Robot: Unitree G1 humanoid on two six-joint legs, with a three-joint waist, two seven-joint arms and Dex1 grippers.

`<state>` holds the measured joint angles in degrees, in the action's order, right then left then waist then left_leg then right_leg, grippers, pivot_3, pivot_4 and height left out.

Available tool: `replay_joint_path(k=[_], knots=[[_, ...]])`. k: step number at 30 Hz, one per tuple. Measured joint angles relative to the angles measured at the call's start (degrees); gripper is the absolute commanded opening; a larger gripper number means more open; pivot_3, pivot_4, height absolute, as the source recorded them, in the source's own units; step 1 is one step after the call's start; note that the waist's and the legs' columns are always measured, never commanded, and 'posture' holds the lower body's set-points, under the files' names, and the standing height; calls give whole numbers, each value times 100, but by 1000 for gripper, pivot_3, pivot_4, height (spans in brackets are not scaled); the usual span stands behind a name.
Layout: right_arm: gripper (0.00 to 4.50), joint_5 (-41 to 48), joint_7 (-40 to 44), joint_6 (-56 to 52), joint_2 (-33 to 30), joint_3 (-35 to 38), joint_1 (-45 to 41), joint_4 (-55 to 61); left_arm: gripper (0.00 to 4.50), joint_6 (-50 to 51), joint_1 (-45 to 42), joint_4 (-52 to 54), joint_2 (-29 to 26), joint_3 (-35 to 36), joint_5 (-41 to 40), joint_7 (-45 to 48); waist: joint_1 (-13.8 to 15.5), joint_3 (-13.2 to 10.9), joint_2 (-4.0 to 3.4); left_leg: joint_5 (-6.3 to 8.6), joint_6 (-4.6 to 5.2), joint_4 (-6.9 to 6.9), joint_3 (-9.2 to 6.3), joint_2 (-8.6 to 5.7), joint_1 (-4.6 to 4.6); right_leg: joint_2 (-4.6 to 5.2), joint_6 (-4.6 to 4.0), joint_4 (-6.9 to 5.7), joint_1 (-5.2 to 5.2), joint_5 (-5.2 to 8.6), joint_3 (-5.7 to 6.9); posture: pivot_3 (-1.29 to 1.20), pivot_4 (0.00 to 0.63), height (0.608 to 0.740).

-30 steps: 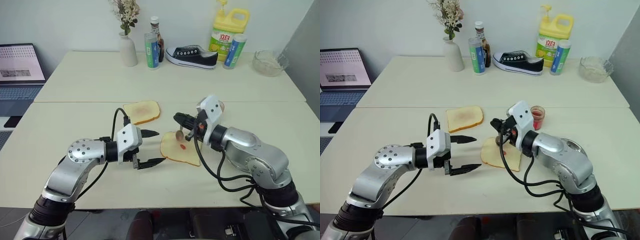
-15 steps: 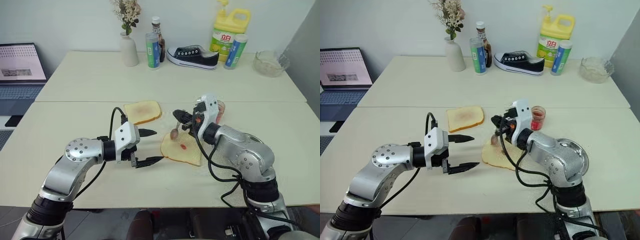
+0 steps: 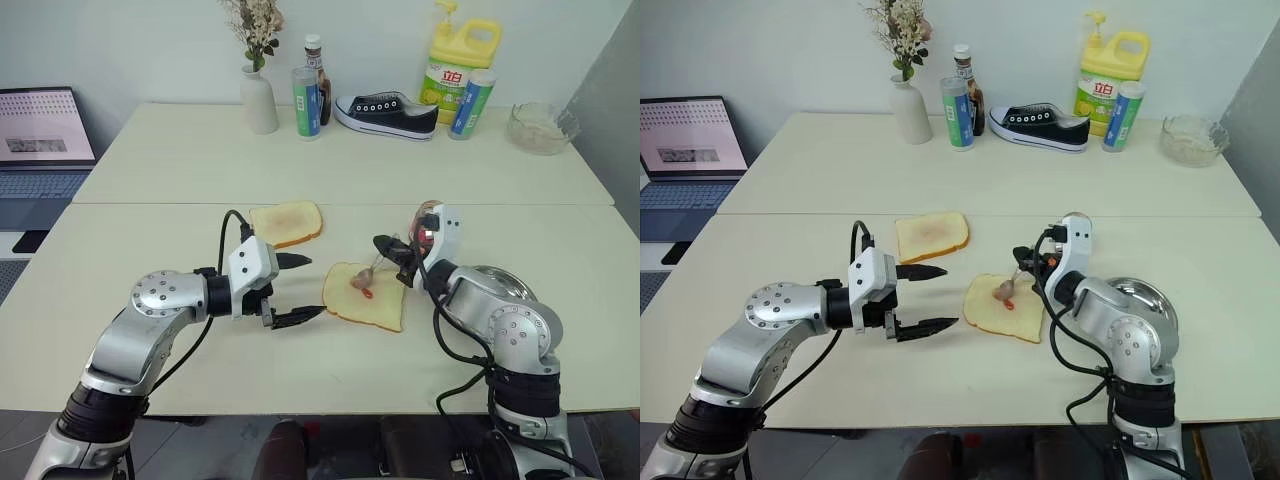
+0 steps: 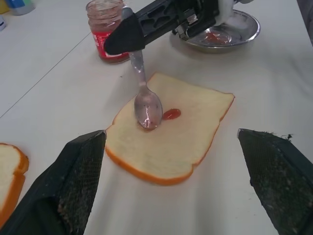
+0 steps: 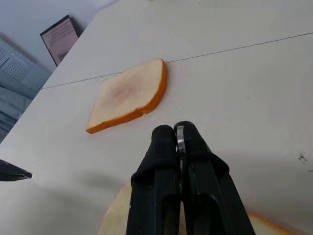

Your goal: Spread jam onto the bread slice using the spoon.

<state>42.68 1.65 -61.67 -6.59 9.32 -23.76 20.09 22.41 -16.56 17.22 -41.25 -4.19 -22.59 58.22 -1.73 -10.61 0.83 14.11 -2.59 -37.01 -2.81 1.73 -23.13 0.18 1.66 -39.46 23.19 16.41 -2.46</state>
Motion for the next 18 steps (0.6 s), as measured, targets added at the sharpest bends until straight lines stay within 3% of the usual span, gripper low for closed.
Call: replay_joint_path(k=[12,18], knots=[[25,583,-520,-570,-238,934,-190,235,4500,-69,-207,-203,80,-38,24,125,-13,0,0,0,0,1,2,0,4,-1,0,-7,0,0,-3,0,150,740],[25,1055,-885,-715,299,1057,-430,232,4500,-139,-298,-228,132,-71,53,133,-27,0,0,0,1,5,1,5,9,-7,-3,-11,0,2,-4,0,150,740]])
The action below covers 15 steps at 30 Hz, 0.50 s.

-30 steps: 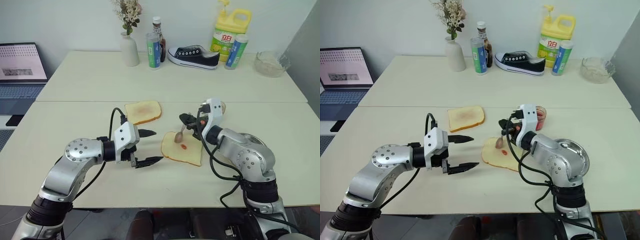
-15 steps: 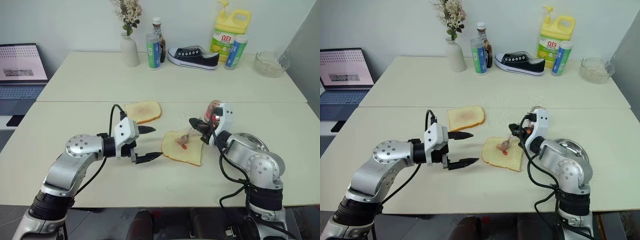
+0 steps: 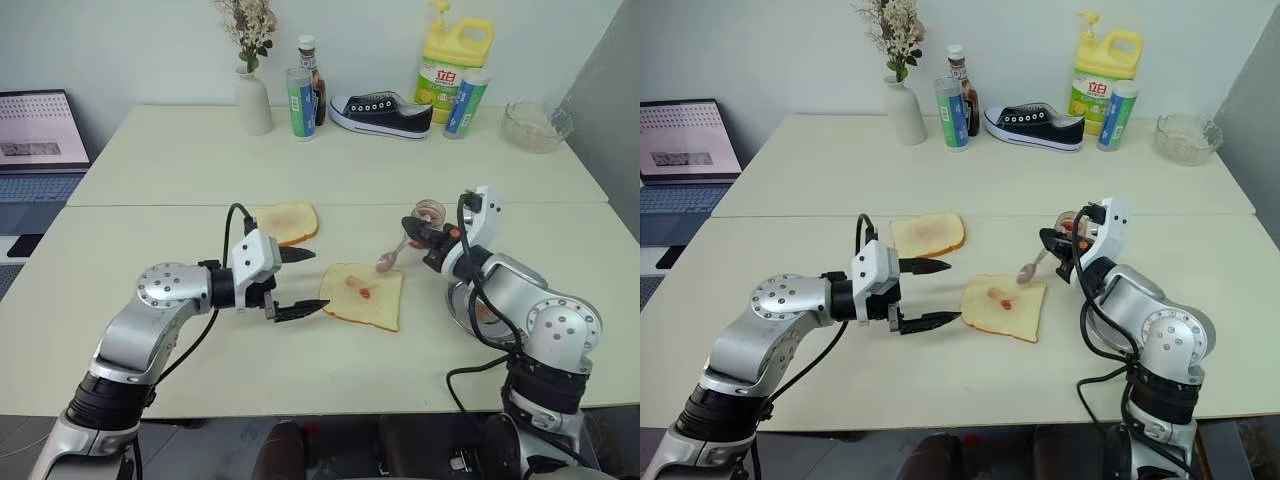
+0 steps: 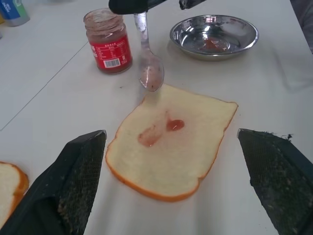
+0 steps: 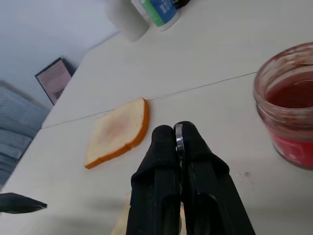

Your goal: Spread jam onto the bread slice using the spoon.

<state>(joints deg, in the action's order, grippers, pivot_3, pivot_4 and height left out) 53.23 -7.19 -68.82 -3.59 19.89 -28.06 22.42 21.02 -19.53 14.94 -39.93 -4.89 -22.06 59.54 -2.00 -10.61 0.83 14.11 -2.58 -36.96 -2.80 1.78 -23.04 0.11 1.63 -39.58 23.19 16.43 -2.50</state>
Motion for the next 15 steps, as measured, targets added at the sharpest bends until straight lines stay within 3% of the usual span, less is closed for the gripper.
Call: replay_joint_path(k=[11,15], knots=[[25,73,-185,219,738,-318,245,-472,4500,0,55,34,5,0,3,-26,0,0,0,0,0,-1,2,-1,0,2,0,-2,1,0,0,0,150,740],[25,-45,-111,403,686,-436,248,-673,4500,3,55,52,6,-3,19,-37,-1,0,0,0,0,-1,2,-1,0,2,0,-1,1,0,0,0,150,740]])
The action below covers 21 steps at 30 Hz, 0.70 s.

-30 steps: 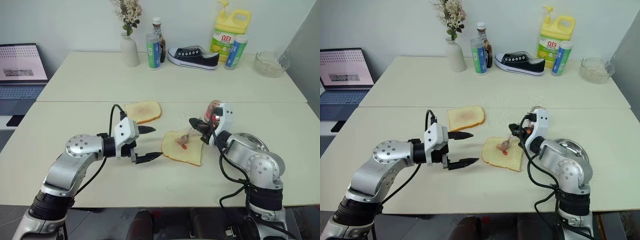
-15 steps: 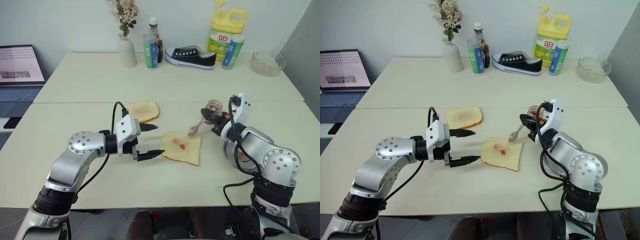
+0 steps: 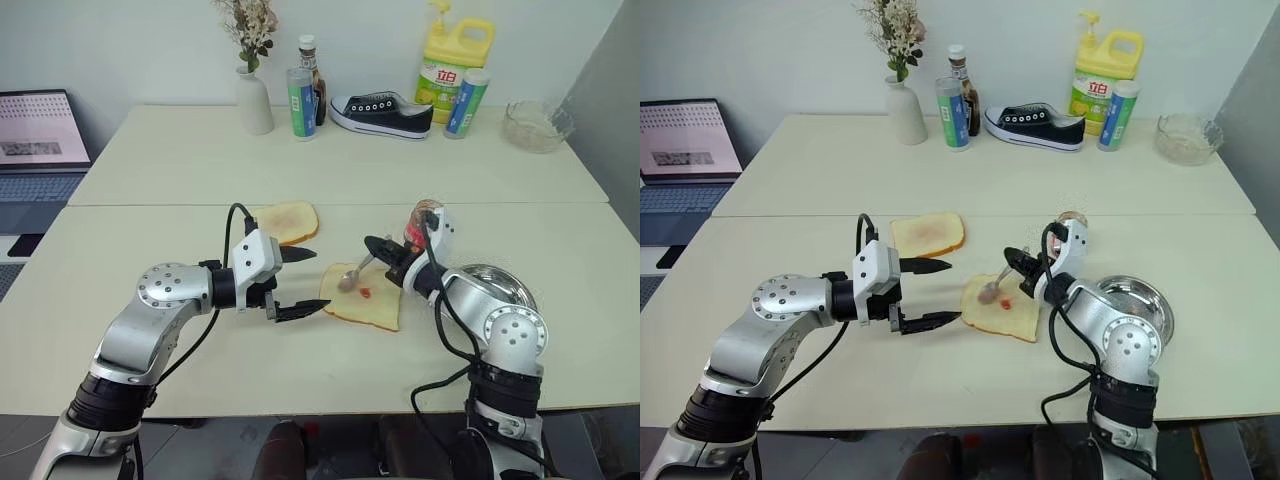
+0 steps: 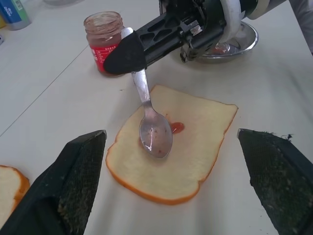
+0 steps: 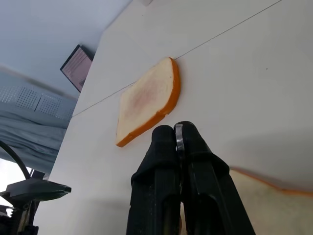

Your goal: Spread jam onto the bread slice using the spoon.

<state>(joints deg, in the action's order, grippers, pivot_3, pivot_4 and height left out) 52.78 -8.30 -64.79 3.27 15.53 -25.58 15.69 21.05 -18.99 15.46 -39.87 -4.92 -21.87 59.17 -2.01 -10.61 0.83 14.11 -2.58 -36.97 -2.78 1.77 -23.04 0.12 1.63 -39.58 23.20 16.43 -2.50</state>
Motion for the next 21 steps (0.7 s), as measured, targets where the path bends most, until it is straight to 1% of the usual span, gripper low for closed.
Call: replay_joint_path(k=[3,7,14,21], knots=[[25,-82,186,58,-217,-126,100,-68,4500,2,0,3,1,0,3,-5,-1,0,0,0,0,1,0,0,0,0,0,1,0,0,0,0,150,740],[25,-63,365,108,-389,-122,222,-62,4500,1,-1,3,1,-2,20,-6,2,0,0,0,0,1,0,0,0,0,0,1,0,0,0,0,150,740],[25,126,600,67,-959,-82,509,221,4500,-32,-45,-14,25,-101,87,20,29,1,2,0,0,-1,1,-5,-1,4,1,6,-4,0,0,0,150,740],[25,358,529,39,-1350,274,547,257,4500,-48,-103,-38,27,-108,91,56,26,1,2,0,0,-1,0,-4,0,3,1,5,-5,0,0,0,150,740]])
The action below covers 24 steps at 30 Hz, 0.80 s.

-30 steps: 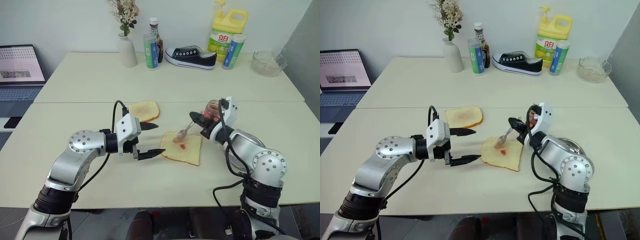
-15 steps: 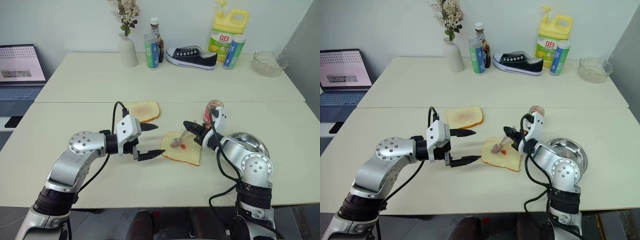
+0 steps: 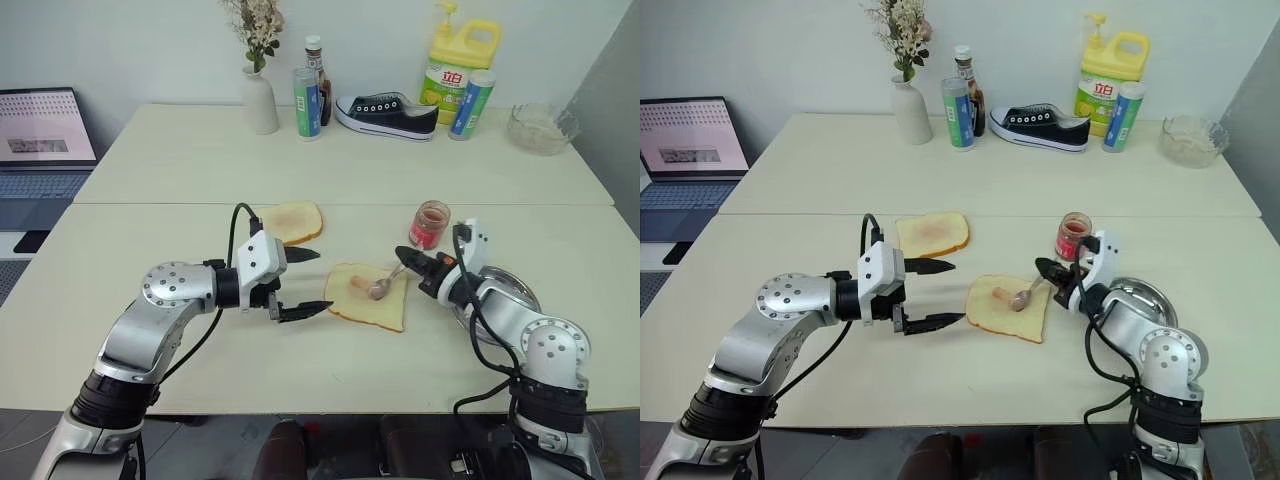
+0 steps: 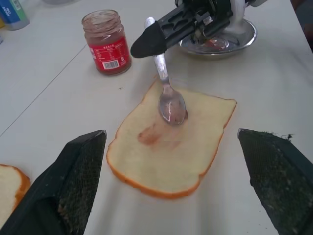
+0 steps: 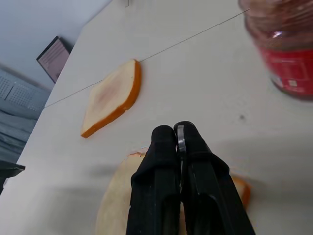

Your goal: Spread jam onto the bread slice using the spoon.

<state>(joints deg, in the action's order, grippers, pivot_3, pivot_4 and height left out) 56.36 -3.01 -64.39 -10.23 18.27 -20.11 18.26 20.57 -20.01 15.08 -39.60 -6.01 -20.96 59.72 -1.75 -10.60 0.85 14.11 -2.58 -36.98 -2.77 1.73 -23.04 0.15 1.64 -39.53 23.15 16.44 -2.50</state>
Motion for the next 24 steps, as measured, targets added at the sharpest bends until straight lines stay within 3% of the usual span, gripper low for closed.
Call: replay_joint_path(k=[9,13,17,24], knots=[[25,506,-418,-145,-228,264,-117,8,4500,-13,-30,-16,3,-19,1,44,-6,0,0,0,0,0,2,0,0,0,0,0,0,0,-2,0,150,740],[25,1015,-944,-182,-14,308,-540,51,4500,-12,-29,-16,18,-23,0,36,-33,0,0,0,0,1,2,4,1,-4,0,-5,3,0,-4,0,150,740],[25,1420,-1374,-96,466,8,-981,157,4500,-6,-31,-13,61,-40,-1,-15,-97,0,0,0,1,5,-4,10,1,-10,-1,-5,4,1,0,0,150,740],[25,1077,-1170,75,691,-852,-656,-113,4500,11,-12,5,59,-38,-5,-40,-94,0,0,0,0,2,3,1,-5,1,-1,6,4,1,-3,0,150,740]])
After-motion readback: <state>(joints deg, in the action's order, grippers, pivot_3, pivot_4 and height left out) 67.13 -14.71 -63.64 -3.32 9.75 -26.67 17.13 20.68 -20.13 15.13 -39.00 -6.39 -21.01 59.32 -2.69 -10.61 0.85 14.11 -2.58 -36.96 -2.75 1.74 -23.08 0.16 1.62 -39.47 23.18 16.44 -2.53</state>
